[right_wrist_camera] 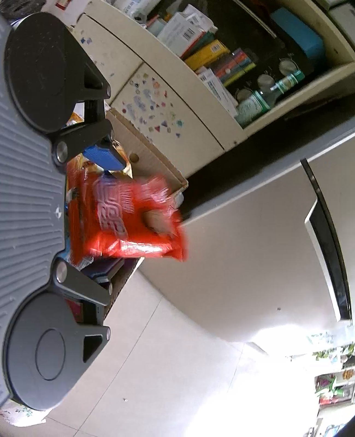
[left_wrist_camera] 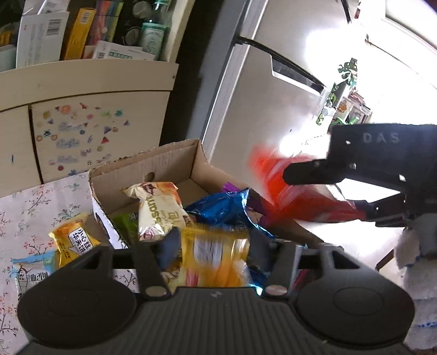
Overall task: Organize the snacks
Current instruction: 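Open both tools to drop the packets into the cardboard box, then move both tools back toward the light-blue and yellow packets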
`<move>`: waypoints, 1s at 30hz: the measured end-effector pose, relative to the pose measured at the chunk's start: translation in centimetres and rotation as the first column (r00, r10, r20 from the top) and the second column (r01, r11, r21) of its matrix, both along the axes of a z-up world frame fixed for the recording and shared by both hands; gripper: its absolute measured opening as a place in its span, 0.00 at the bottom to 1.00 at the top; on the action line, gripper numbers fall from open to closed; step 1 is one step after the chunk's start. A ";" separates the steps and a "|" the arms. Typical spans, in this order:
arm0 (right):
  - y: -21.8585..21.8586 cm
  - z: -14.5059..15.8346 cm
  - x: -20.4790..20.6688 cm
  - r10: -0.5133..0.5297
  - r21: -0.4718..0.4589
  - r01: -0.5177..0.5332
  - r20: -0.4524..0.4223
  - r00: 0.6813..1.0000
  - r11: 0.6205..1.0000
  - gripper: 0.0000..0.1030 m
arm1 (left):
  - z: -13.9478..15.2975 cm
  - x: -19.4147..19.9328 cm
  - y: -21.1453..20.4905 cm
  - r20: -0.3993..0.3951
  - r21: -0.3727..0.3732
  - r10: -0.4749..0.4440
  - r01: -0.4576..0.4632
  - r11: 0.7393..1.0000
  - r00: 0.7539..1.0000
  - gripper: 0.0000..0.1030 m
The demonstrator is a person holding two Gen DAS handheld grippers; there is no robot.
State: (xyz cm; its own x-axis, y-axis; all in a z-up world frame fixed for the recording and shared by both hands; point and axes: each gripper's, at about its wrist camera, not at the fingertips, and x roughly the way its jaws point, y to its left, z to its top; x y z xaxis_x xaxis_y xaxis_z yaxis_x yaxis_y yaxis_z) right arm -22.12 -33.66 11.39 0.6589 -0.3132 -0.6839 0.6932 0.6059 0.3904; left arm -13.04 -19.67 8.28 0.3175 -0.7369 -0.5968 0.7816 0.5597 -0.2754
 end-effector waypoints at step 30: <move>5.4 0.2 4.8 0.318 0.119 -0.341 0.175 0.932 0.933 0.83 | 3.3 7.8 12.6 0.108 0.127 0.300 -0.313 0.941 0.948 0.87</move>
State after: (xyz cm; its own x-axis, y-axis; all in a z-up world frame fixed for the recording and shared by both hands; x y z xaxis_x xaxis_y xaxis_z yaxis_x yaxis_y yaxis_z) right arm -17.34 -28.30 11.61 0.8062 0.0341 -0.5906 0.3905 0.7192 0.5746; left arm -5.24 -7.03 11.54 0.5693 -0.5060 -0.6479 0.5831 0.8041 -0.1156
